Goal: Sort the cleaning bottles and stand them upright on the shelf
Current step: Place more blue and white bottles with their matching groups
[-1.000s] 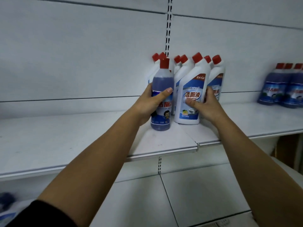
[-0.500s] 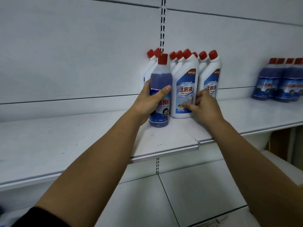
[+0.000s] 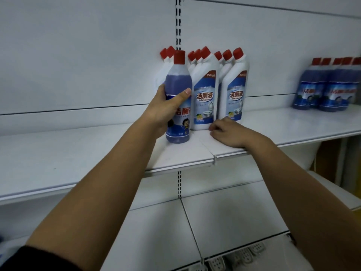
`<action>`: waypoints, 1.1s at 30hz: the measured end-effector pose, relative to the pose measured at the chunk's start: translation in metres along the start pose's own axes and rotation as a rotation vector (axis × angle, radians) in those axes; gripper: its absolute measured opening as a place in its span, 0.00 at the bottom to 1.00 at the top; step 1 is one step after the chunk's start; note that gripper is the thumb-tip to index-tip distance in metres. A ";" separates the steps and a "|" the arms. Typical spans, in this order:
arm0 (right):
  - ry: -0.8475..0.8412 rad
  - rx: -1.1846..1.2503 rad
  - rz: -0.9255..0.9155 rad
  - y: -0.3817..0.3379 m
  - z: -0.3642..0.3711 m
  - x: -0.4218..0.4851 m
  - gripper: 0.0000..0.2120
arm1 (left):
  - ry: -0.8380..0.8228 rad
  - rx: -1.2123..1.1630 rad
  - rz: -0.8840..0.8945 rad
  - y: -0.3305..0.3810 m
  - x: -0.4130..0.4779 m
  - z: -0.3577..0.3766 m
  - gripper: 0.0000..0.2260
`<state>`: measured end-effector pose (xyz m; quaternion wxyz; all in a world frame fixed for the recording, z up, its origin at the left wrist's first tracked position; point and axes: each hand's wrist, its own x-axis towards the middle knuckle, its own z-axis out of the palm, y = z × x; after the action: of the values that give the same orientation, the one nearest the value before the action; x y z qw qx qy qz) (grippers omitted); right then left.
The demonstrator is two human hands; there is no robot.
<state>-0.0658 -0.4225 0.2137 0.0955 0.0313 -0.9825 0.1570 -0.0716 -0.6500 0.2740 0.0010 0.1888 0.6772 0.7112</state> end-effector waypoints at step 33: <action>0.033 -0.105 0.178 0.401 -0.141 -0.060 0.23 | -0.092 -0.077 -0.043 -0.037 0.128 0.448 0.26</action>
<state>-0.0188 0.0041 0.2118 0.0989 -0.0638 -0.9865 0.1139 -0.0792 -0.1824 0.2776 0.0548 0.2066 0.6525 0.7270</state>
